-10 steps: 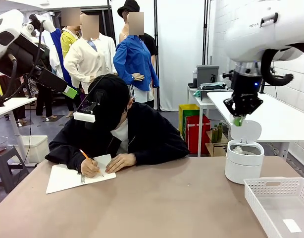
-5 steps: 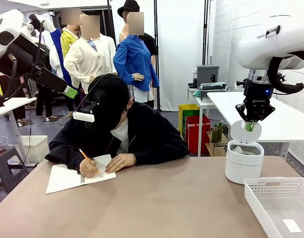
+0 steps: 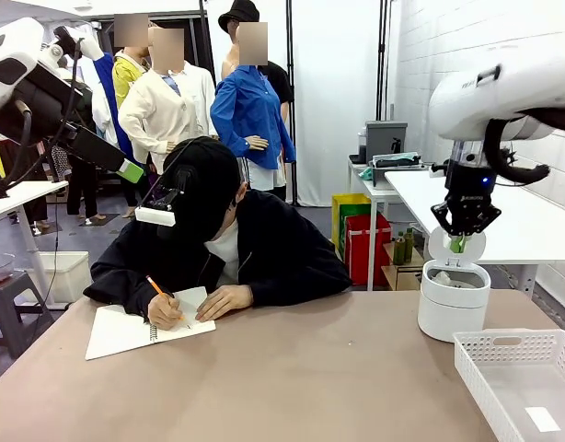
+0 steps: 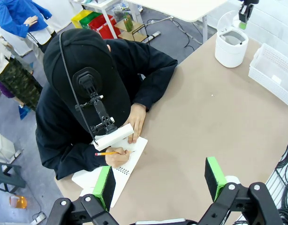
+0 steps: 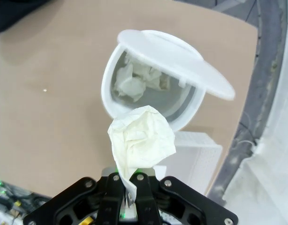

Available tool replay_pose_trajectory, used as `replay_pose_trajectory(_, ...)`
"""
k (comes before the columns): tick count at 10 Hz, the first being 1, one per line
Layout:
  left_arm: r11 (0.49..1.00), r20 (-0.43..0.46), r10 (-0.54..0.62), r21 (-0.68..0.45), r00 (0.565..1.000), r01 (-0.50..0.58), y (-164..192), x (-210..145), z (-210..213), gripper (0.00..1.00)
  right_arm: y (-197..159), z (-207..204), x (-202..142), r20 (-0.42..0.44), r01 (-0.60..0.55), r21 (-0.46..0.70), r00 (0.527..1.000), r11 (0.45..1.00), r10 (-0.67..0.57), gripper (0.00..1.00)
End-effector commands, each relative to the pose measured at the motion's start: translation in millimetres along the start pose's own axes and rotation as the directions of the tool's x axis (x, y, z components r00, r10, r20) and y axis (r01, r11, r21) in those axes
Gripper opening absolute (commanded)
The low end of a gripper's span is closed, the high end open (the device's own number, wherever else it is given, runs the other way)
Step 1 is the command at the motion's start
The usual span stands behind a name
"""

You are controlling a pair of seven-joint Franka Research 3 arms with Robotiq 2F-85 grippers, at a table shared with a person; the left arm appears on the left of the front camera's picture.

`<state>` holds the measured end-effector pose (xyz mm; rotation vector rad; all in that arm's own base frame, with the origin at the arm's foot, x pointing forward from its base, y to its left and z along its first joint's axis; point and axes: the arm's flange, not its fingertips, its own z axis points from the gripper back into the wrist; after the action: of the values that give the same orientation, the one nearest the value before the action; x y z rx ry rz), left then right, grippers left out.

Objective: Sort the paper based on its condition.
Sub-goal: If a person hands you a paper, place it in the Organizing basket , and if it's crumpled, put it in the Trash can.

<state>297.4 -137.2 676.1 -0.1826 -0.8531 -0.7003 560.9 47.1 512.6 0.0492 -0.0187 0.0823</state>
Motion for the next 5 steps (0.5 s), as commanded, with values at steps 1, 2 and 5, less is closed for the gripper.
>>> replay_pose_trajectory(1,1.0,0.005,0.003,-0.003,1.0,-0.003,1,-1,0,1.0,-5,-7,39,-0.07,0.032,-0.023,0.997,0.999,-0.034,0.01)
replay_pose_trajectory(2,1.0,0.005,0.003,-0.003,1.0,-0.003,1,-1,0,1.0,-7,-14,42,-0.08,0.042,-0.021,0.996,0.999,-0.044,0.01)
replay_pose_trajectory(5,1.0,0.005,0.003,-0.003,1.0,-0.003,1,-1,0,1.0,-9,-21,36,-0.126,0.027,-0.008,0.992,1.0,-0.028,0.01)
